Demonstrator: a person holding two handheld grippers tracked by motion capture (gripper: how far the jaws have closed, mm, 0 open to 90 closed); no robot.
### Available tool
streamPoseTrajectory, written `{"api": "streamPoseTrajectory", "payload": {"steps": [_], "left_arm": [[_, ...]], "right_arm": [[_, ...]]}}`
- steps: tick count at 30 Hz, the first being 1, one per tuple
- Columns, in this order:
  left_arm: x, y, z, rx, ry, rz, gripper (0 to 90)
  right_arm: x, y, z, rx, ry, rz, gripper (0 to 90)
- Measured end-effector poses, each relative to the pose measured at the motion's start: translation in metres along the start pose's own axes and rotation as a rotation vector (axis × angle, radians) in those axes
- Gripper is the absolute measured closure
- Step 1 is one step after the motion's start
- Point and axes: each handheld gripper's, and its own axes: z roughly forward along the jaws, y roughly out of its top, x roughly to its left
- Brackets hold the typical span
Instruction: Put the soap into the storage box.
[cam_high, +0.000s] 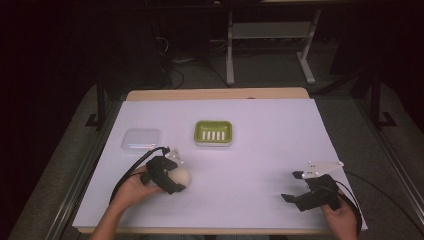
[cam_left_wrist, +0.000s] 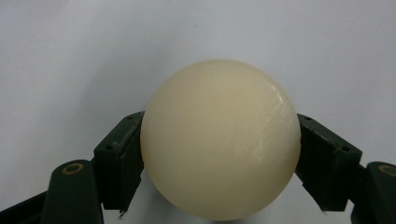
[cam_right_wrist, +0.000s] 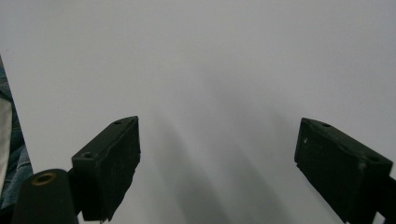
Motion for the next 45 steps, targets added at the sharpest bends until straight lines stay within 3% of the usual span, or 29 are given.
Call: {"api": "streamPoseTrajectory", "payload": {"steps": [7, 28, 32, 45], "left_arm": [[0.003, 0.011, -0.007, -0.001, -0.014, 0.020, 24.6], [0.019, 0.035, -0.007, 0.000, -0.044, 0.008, 24.5], [0.023, 0.045, -0.010, -0.004, -0.065, 0.019, 24.5], [0.030, 0.066, -0.012, -0.004, -0.068, 0.034, 24.5]], "right_arm": [[0.000, 0.000, 0.000, -0.003, 0.001, 0.000, 13.6], [-0.004, -0.001, -0.001, -0.024, 0.002, 0.022, 13.6], [-0.007, -0.004, -0.002, -0.025, -0.001, 0.032, 13.6], [-0.010, -0.007, -0.007, -0.046, -0.013, 0.040, 13.6]]}}
